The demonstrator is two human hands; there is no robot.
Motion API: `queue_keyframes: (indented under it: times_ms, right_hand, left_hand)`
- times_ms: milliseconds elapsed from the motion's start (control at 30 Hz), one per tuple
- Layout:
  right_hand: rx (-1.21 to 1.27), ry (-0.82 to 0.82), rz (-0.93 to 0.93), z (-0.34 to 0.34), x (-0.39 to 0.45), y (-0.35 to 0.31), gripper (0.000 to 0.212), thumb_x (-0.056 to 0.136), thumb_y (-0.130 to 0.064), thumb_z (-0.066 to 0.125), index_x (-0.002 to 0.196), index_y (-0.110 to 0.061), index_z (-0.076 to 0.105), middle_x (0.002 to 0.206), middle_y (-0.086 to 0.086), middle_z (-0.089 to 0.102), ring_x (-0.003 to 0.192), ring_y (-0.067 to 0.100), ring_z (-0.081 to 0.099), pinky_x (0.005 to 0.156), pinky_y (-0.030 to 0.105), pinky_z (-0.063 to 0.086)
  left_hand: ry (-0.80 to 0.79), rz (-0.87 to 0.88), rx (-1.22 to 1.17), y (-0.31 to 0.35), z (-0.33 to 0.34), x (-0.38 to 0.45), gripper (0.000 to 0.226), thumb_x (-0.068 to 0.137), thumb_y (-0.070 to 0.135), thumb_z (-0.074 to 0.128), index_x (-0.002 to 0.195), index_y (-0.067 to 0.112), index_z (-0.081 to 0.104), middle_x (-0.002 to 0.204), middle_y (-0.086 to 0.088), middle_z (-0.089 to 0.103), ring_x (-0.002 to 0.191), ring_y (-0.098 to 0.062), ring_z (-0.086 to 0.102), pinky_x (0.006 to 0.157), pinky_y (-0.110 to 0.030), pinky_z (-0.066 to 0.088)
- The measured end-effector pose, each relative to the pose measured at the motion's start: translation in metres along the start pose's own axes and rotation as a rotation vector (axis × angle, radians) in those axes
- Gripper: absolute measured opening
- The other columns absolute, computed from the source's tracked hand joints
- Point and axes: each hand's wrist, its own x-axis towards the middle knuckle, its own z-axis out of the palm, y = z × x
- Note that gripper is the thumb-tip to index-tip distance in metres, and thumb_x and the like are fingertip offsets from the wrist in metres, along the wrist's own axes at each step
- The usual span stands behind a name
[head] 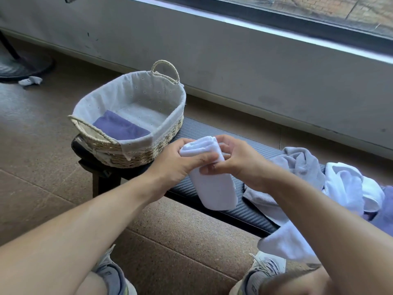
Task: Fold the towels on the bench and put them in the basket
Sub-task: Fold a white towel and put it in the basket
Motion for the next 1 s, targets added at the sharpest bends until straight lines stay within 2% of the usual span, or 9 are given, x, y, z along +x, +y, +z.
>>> queue_keyframes:
  times_ms: [133, 233, 333, 500, 600, 700, 800, 867, 1000]
  right_hand:
    - [-0.038, -0.085, 0.008, 0.001, -0.003, -0.004, 0.063, 0.066, -0.035, 0.094, 0.121, -0.023, 0.064, 0.117, 0.008, 0.072, 0.110, 0.028, 0.069, 0.101, 0.054, 0.052]
    - [-0.118, -0.203, 0.051, 0.000, -0.011, -0.013, 0.039, 0.084, -0.029, 0.082, 0.114, -0.010, 0.067, 0.099, 0.003, 0.075, 0.090, 0.019, 0.071, 0.078, 0.034, 0.055]
    - [-0.291, -0.087, -0.014, 0.002, -0.011, -0.020, 0.021, 0.083, -0.032, 0.082, 0.097, -0.019, 0.074, 0.080, -0.002, 0.073, 0.071, 0.010, 0.066, 0.064, 0.027, 0.047]
    - [-0.316, -0.110, -0.117, 0.006, -0.010, -0.026, 0.018, 0.095, -0.033, 0.070, 0.108, -0.021, 0.071, 0.083, -0.001, 0.072, 0.073, 0.009, 0.064, 0.068, 0.032, 0.048]
    - [-0.301, -0.088, -0.212, 0.004, -0.010, -0.030, 0.023, 0.100, -0.029, 0.058, 0.121, -0.027, 0.067, 0.091, -0.012, 0.070, 0.079, 0.004, 0.062, 0.072, 0.028, 0.047]
    - [-0.289, 0.038, -0.285, 0.005, 0.000, -0.041, 0.027, 0.102, -0.021, 0.058, 0.124, -0.034, 0.067, 0.094, -0.014, 0.071, 0.081, 0.003, 0.061, 0.075, 0.030, 0.048]
    - [-0.333, 0.204, -0.336, 0.009, 0.020, -0.061, 0.030, 0.101, -0.020, 0.059, 0.121, -0.040, 0.068, 0.091, -0.020, 0.071, 0.079, -0.002, 0.061, 0.075, 0.025, 0.048]
    - [-0.364, 0.237, -0.352, 0.015, 0.042, -0.080, 0.028, 0.100, -0.022, 0.059, 0.119, -0.040, 0.069, 0.095, -0.015, 0.074, 0.083, 0.002, 0.066, 0.079, 0.027, 0.052]
    - [-0.559, 0.237, -0.334, 0.036, 0.105, -0.111, 0.026, 0.098, -0.025, 0.057, 0.122, -0.022, 0.068, 0.102, 0.001, 0.074, 0.094, 0.021, 0.068, 0.083, 0.034, 0.053]
  left_hand:
    - [0.036, 0.036, 0.105, 0.001, -0.006, 0.000, 0.065, 0.060, 0.059, 0.090, 0.101, 0.013, 0.069, 0.096, -0.007, 0.076, 0.088, -0.018, 0.073, 0.076, -0.037, 0.056]
    - [0.091, 0.039, 0.090, -0.003, -0.008, 0.001, 0.060, 0.062, 0.064, 0.081, 0.096, 0.016, 0.067, 0.095, -0.010, 0.075, 0.088, -0.024, 0.071, 0.081, -0.043, 0.055]
    - [0.198, -0.024, 0.016, -0.003, -0.007, 0.003, 0.053, 0.064, 0.064, 0.078, 0.085, 0.017, 0.065, 0.082, -0.003, 0.074, 0.077, -0.017, 0.067, 0.073, -0.036, 0.053]
    - [0.351, -0.060, -0.035, 0.012, -0.009, 0.004, 0.068, 0.061, 0.074, 0.075, 0.085, 0.012, 0.064, 0.077, -0.012, 0.070, 0.071, -0.019, 0.063, 0.071, -0.041, 0.053]
    - [0.437, 0.060, 0.041, 0.022, -0.014, 0.003, 0.069, 0.068, 0.075, 0.072, 0.082, 0.007, 0.065, 0.074, 0.004, 0.067, 0.070, -0.012, 0.061, 0.068, -0.032, 0.048]
    - [0.609, 0.359, 0.187, 0.039, -0.026, 0.003, 0.027, 0.093, 0.046, 0.069, 0.099, 0.020, 0.066, 0.089, 0.013, 0.068, 0.083, -0.002, 0.067, 0.073, -0.017, 0.050]
    - [0.779, 0.584, 0.418, 0.059, -0.060, 0.004, 0.017, 0.096, 0.022, 0.060, 0.112, 0.018, 0.063, 0.104, 0.009, 0.068, 0.099, -0.006, 0.065, 0.082, -0.022, 0.054]
    - [0.871, 0.540, 0.652, 0.064, -0.090, 0.007, 0.026, 0.091, 0.018, 0.057, 0.116, 0.020, 0.062, 0.115, 0.005, 0.067, 0.111, -0.018, 0.061, 0.092, -0.034, 0.049]
    - [0.878, 0.210, 0.902, 0.057, -0.128, 0.011, 0.039, 0.087, 0.014, 0.056, 0.126, 0.021, 0.058, 0.132, -0.005, 0.060, 0.134, -0.029, 0.045, 0.112, -0.046, 0.035]
